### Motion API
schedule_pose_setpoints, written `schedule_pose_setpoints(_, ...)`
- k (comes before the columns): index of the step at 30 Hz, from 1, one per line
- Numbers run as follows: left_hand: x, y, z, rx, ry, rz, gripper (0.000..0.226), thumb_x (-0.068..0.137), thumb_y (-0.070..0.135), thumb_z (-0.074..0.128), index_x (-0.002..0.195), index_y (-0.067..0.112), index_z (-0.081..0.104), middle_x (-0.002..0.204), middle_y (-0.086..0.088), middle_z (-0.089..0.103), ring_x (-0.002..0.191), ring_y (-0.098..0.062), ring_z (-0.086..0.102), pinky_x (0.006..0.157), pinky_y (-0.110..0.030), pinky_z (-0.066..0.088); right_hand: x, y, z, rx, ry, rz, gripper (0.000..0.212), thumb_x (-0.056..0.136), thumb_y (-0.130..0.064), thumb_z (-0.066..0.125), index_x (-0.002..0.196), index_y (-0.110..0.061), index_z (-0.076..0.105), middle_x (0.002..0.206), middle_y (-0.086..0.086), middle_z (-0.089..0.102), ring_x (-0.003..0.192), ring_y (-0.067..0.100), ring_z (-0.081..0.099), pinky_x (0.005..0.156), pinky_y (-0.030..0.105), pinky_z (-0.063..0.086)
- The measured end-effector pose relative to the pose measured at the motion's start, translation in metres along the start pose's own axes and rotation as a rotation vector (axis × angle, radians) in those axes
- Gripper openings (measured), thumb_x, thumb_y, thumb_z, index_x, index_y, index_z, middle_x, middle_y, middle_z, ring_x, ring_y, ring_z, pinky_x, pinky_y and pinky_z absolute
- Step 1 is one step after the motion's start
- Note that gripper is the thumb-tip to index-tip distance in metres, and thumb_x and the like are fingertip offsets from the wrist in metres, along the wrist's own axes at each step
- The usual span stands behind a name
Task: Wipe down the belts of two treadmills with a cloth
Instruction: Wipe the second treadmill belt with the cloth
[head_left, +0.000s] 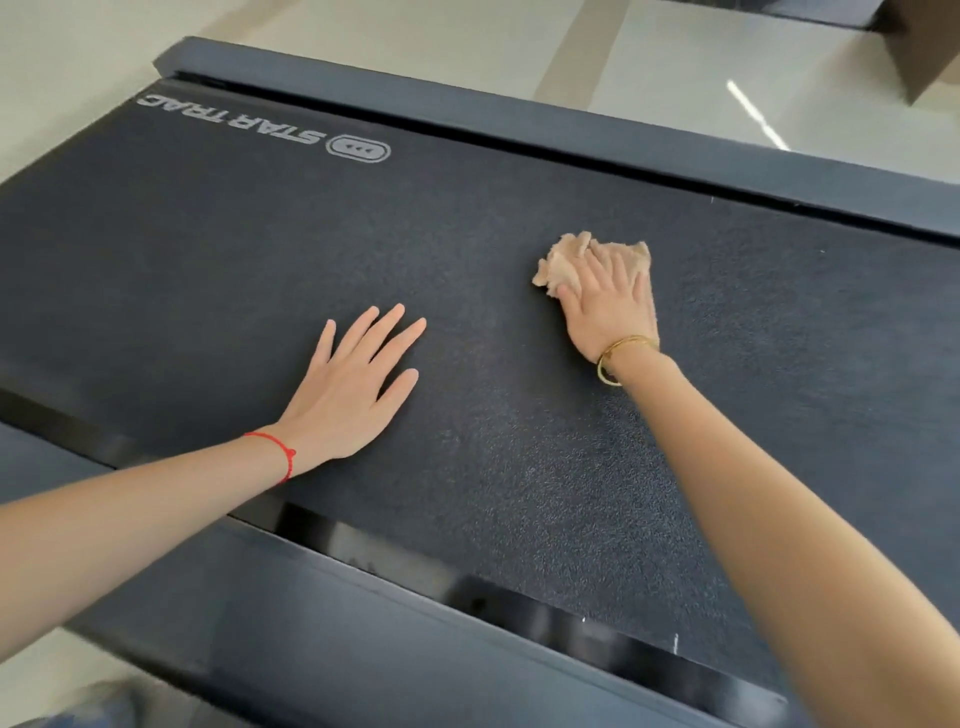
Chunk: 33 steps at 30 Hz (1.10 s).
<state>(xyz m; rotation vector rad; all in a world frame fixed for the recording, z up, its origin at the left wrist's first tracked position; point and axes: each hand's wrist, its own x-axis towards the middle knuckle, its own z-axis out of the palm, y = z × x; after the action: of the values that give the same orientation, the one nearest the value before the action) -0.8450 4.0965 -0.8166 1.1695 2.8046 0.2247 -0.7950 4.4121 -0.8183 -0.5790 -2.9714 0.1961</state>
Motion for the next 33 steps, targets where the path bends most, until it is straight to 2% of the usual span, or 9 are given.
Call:
schedule_pose_setpoints(5, -0.001, -0.047, -0.005, -0.031, 0.042, -0.050, 0.054, 0.105, 0.044, 0.017, 0.158, 0.038, 0.008, 0.167, 0.010, 0.005, 0.153, -0.014, -0.002, 0.122, -0.056, 0.002, -0.055, -0.099, -0.013, 0.048, -0.004, -0.285, 0.060, 0.097, -0.043, 0.013, 0.148, -0.016, 0.028, 0.140, -0.002, 0.045, 0.132, 0.027, 0.036, 0.118, 0.053, 0.010)
schedule_pose_setpoints(8, 0.000, -0.077, -0.009, -0.041, 0.041, -0.042, 0.054, 0.105, 0.042, 0.023, 0.158, 0.038, 0.010, 0.166, 0.011, 0.006, 0.153, -0.014, -0.003, 0.122, -0.057, 0.000, -0.086, -0.130, -0.002, 0.129, -0.075, -0.355, 0.055, 0.104, -0.043, 0.019, 0.155, -0.022, 0.018, 0.159, -0.008, 0.022, 0.148, 0.014, 0.008, 0.122, 0.041, -0.004)
schedule_pose_setpoints(12, 0.001, -0.118, -0.015, -0.031, 0.040, -0.046, 0.055, 0.104, 0.045, 0.022, 0.158, 0.038, 0.009, 0.167, 0.010, 0.006, 0.153, -0.016, -0.003, 0.121, -0.059, -0.001, -0.074, -0.123, 0.004, 0.120, -0.095, -0.302, 0.054, 0.105, -0.043, 0.022, 0.155, -0.025, 0.015, 0.161, -0.009, 0.014, 0.148, 0.010, -0.002, 0.121, 0.036, -0.009)
schedule_pose_setpoints(15, 0.001, -0.144, -0.019, -0.027, 0.042, -0.027, 0.055, 0.104, 0.045, 0.022, 0.158, 0.038, 0.010, 0.167, 0.009, 0.006, 0.154, -0.016, -0.002, 0.120, -0.059, -0.001, -0.033, -0.124, 0.010, 0.053, -0.055, -0.093, 0.063, 0.099, -0.051, 0.009, 0.156, -0.025, 0.009, 0.161, -0.005, 0.016, 0.149, 0.016, 0.003, 0.121, 0.044, -0.003)
schedule_pose_setpoints(17, 0.002, -0.156, -0.021, -0.036, 0.046, -0.026, 0.056, 0.104, 0.045, 0.023, 0.158, 0.037, 0.012, 0.167, 0.008, 0.007, 0.154, -0.017, -0.001, 0.120, -0.059, -0.001, -0.017, -0.141, 0.017, 0.041, -0.049, 0.029, 0.059, 0.101, -0.047, 0.011, 0.156, -0.026, 0.006, 0.162, -0.007, 0.013, 0.149, 0.017, 0.002, 0.121, 0.046, -0.005)
schedule_pose_setpoints(22, 0.001, -0.182, -0.024, -0.039, 0.050, -0.019, 0.056, 0.104, 0.045, 0.024, 0.158, 0.036, 0.012, 0.167, 0.008, 0.007, 0.153, -0.017, -0.003, 0.121, -0.058, -0.002, -0.056, -0.222, 0.019, 0.052, -0.027, -0.217, 0.061, 0.100, -0.045, 0.016, 0.154, -0.016, 0.022, 0.154, 0.001, 0.033, 0.145, 0.026, 0.022, 0.121, 0.047, 0.001)
schedule_pose_setpoints(26, -0.004, -0.192, -0.024, -0.057, 0.072, 0.019, 0.056, 0.104, 0.041, 0.026, 0.158, 0.032, 0.014, 0.167, 0.005, 0.009, 0.154, -0.017, -0.001, 0.121, -0.058, -0.001, -0.117, -0.269, 0.022, 0.140, -0.087, -0.342, 0.055, 0.103, -0.045, 0.021, 0.154, -0.024, 0.024, 0.161, -0.005, 0.019, 0.151, 0.020, 0.005, 0.122, 0.043, -0.003)
schedule_pose_setpoints(30, -0.011, -0.195, -0.024, -0.088, 0.080, 0.054, 0.056, 0.105, 0.039, 0.026, 0.159, 0.028, 0.014, 0.167, 0.002, 0.009, 0.154, -0.018, -0.001, 0.122, -0.057, -0.002, -0.142, -0.245, 0.016, 0.095, -0.044, -0.309, 0.052, 0.105, -0.038, 0.027, 0.154, -0.020, 0.024, 0.162, -0.004, 0.016, 0.151, 0.017, 0.006, 0.122, 0.045, 0.005)
schedule_pose_setpoints(33, -0.014, -0.198, -0.026, -0.086, 0.075, 0.081, 0.056, 0.105, 0.039, 0.025, 0.159, 0.026, 0.015, 0.167, 0.000, 0.010, 0.154, -0.020, 0.000, 0.122, -0.056, -0.001, -0.126, -0.220, 0.014, 0.071, -0.030, -0.056, 0.056, 0.102, -0.044, 0.020, 0.154, -0.025, 0.020, 0.162, -0.004, 0.014, 0.150, 0.018, 0.007, 0.120, 0.050, 0.011)
